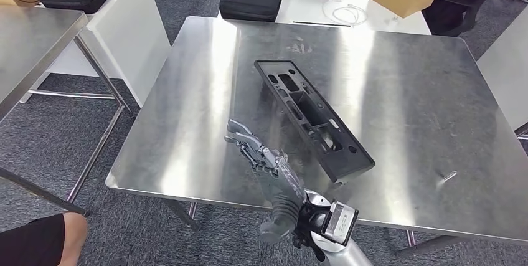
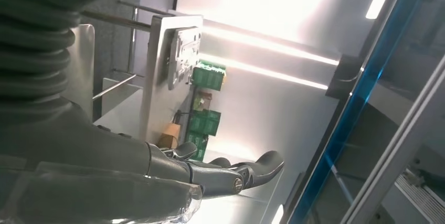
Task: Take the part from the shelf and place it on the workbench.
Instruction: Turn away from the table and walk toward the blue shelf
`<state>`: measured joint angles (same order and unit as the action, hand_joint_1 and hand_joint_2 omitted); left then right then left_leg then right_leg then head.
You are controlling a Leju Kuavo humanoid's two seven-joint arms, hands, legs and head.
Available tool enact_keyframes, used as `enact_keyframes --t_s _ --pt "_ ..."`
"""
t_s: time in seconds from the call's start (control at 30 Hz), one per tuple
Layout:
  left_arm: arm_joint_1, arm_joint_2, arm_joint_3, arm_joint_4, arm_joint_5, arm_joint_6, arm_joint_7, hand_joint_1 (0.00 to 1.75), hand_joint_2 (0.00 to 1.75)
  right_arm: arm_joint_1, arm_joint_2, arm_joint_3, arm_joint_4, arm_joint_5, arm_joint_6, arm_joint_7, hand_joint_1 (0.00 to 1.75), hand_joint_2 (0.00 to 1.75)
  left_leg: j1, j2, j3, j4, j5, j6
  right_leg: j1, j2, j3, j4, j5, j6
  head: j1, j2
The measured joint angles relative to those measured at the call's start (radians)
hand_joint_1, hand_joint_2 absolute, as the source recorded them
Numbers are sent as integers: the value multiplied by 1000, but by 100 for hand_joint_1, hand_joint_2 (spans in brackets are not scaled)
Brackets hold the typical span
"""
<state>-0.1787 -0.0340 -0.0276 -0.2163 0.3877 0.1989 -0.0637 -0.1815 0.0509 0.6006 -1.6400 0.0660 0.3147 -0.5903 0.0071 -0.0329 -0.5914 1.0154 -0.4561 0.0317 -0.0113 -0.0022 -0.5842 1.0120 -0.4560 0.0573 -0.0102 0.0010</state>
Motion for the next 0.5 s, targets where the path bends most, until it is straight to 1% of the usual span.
enact_keyframes --t_s 0.03,0.07,0.1,0.13,0.17,0.23,0.27,0.3,0.33,0.37,0.4,0.43,0.47,0.5 --pt "1 0 1 0 -2 0 1 0 0 0 1 0 0 0 -1 4 0 0 -1 -1 0 0 1 -4 2 0 1 0 3 -5 0 0" --pt "2 1 3 0 -5 0 2 0 0 0 2 0 0 0 -4 8 0 0 0 0 -1 0 1 -8 0 0 -1 -1 6 -10 0 0" --pt "3 1 4 0 -9 1 3 0 0 0 3 -1 0 0 -6 12 0 0 2 4 -3 5 -6 -12 -3 0 -1 -2 9 -15 -1 0" --pt "3 1 5 0 -12 1 5 0 0 0 5 -1 0 1 -7 15 0 0 3 9 -10 23 -24 -16 -6 -1 -2 -4 12 -23 -1 0" --pt "3 1 5 0 -15 1 5 0 0 0 8 -1 0 2 -8 18 0 0 4 15 -25 62 -55 -20 -9 -2 -5 -6 16 -30 -1 0" --pt "4 0 7 0 -19 1 7 0 0 2 11 -1 0 5 -9 22 0 0 5 24 -74 187 -132 -27 -7 -5 -13 -6 21 -42 -2 0" --pt "4 0 8 0 -20 1 9 0 0 3 11 -2 0 6 -9 23 0 0 6 25 -95 245 -159 -29 -6 -7 -18 -6 25 -45 -2 0" --pt "4 0 9 0 -20 1 10 0 0 4 11 -2 0 7 -10 24 0 0 6 26 -103 275 -169 -30 -5 -8 -23 -5 28 -47 -2 0" --pt "5 0 10 0 -20 0 12 0 0 6 11 -2 0 8 -10 25 0 0 6 26 -90 267 -160 -30 -4 -9 -28 -5 32 -48 -2 0" --pt "5 0 12 0 -20 -1 13 0 0 7 11 -2 0 9 -10 25 0 0 7 28 -57 219 -136 -29 -4 -9 -32 -4 36 -46 -2 0" --pt "4 0 13 0 -20 -2 14 0 0 8 11 -2 0 10 -10 25 0 0 8 30 -9 148 -109 -27 -4 -9 -35 -3 39 -42 -2 0" --pt "3 0 14 0 -22 -4 14 0 0 9 11 -2 0 11 -11 25 0 0 7 31 33 79 -88 -25 -1 -9 -38 0 43 -38 -2 0" --pt "2 0 15 -1 -24 -5 14 0 0 9 11 -2 0 12 -12 26 0 0 6 31 62 30 -75 -22 2 -10 -40 1 47 -33 -1 0" --pt "2 -1 16 -1 -28 -6 14 0 0 10 10 -2 0 15 -15 26 0 0 3 30 74 5 -69 -17 5 -10 -41 1 51 -27 0 0"
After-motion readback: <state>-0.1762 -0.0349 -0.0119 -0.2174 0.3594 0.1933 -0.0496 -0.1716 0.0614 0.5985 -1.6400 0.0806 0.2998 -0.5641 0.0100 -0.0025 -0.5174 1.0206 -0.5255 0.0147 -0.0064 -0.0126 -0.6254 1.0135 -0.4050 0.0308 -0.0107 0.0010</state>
